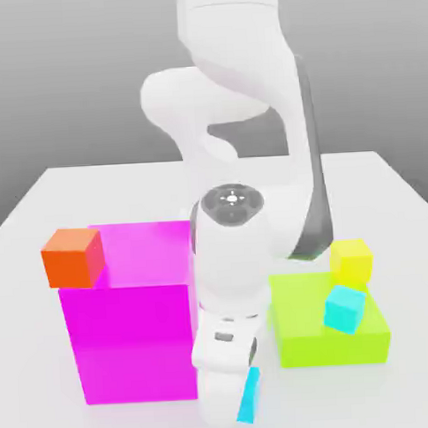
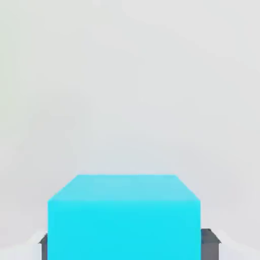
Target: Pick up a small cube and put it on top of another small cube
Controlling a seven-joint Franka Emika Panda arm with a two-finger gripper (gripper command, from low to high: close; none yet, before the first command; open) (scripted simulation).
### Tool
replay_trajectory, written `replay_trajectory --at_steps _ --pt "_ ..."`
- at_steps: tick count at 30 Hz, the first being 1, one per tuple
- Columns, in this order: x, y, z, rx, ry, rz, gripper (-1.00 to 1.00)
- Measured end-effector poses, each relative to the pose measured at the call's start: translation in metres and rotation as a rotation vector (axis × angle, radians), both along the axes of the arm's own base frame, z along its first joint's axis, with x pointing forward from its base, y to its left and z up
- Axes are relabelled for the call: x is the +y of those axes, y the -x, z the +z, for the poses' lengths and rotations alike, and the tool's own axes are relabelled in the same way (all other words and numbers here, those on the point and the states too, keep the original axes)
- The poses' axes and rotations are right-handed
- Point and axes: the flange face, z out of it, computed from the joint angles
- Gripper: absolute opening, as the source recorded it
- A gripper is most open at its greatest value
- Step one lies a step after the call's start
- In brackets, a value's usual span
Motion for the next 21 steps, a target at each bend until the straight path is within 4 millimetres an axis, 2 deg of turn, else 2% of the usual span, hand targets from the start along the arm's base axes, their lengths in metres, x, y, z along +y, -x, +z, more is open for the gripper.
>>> replay_trajectory --at_steps 1,2,7,8,10,11,14,19,21 --pt "0.0 0.0 -0.004 0.0 0.0 0.0 -1.0" --pt "0.0 0.0 0.0 -0.001 0.0 0.0 -1.0" --pt "0.0 0.0 0.05 -0.001 0.0 0.001 -1.0" --pt "0.007 0.002 0.061 0.001 -0.004 0.005 -1.0" --pt "0.036 0.009 0.081 0.005 -0.017 0.028 -1.0" --pt "0.059 0.015 0.09 0.007 -0.022 0.057 -1.0" --pt "0.108 0.037 0.12 0.012 -0.028 0.109 -1.0" --pt "0.159 0.08 0.166 0.005 -0.009 0.142 -1.0" --pt "0.167 0.086 0.155 0.002 -0.004 0.15 -1.0"
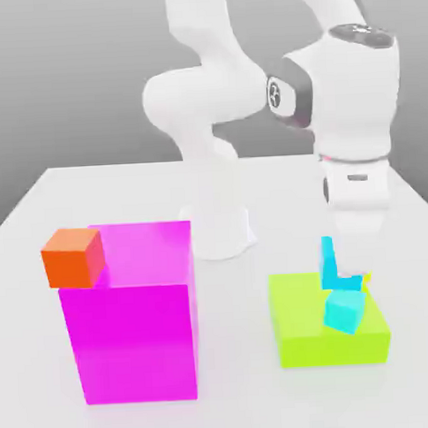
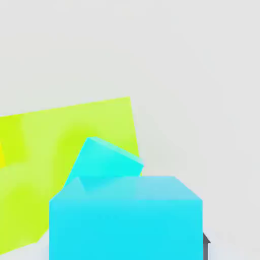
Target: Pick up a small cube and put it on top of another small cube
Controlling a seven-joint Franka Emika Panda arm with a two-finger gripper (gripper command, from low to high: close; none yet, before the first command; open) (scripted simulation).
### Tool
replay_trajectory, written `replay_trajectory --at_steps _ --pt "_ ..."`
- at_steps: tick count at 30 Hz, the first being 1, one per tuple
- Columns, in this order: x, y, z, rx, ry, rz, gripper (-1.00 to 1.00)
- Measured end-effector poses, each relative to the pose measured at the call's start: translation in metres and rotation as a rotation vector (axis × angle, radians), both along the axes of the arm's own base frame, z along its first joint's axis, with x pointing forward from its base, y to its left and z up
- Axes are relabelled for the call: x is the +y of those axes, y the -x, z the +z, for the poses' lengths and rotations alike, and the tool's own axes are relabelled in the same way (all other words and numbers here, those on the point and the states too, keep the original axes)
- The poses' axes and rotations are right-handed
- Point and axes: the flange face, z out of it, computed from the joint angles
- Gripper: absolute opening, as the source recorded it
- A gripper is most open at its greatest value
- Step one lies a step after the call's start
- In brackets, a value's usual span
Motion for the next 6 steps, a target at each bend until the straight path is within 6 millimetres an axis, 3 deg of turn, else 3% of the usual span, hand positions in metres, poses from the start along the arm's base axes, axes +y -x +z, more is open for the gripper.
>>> replay_trajectory --at_steps 3,4,6 --pt "0.002 0.002 -0.034 -0.002 0.002 0.002 -1.0" --pt "0.002 0.003 -0.043 -0.002 0.003 0.002 1.0" --pt "0.002 0.003 -0.043 -0.002 0.003 0.002 1.0"
